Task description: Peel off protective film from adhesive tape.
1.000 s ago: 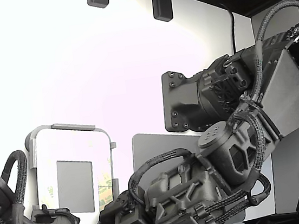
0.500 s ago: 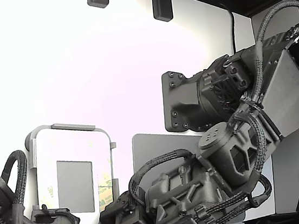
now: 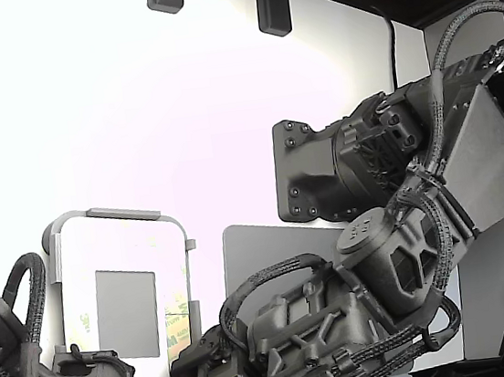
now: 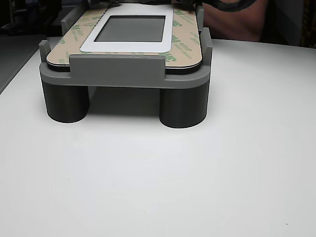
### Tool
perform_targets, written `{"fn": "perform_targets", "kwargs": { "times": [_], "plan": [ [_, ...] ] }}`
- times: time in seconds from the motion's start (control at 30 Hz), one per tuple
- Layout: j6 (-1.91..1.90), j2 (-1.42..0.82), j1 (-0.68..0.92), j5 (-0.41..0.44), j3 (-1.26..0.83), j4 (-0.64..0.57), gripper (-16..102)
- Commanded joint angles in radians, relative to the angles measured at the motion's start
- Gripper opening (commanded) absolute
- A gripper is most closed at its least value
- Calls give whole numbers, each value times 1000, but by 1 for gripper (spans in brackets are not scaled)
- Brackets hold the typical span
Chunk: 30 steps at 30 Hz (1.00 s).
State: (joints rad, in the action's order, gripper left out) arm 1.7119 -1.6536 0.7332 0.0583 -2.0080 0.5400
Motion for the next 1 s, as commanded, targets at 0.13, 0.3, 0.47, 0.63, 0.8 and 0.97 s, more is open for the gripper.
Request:
{"fn": "perform_targets", "kwargs": {
  "times": [0.13, 0.3, 0.47, 0.63, 0.8, 0.97],
  "plan": [
    [3, -25, -11, -2, 14, -6, -10],
    [11, -28, -17, -2, 14, 2, -10],
    [15, -28, -23, -3, 12, 3, -10],
    [25, -28, -31, -9, 11, -2, -10],
    [26, -32, -32, -11, 3, -2, -10],
    [26, -44, -32, -11, -14, -11, -10]
  ]
}}
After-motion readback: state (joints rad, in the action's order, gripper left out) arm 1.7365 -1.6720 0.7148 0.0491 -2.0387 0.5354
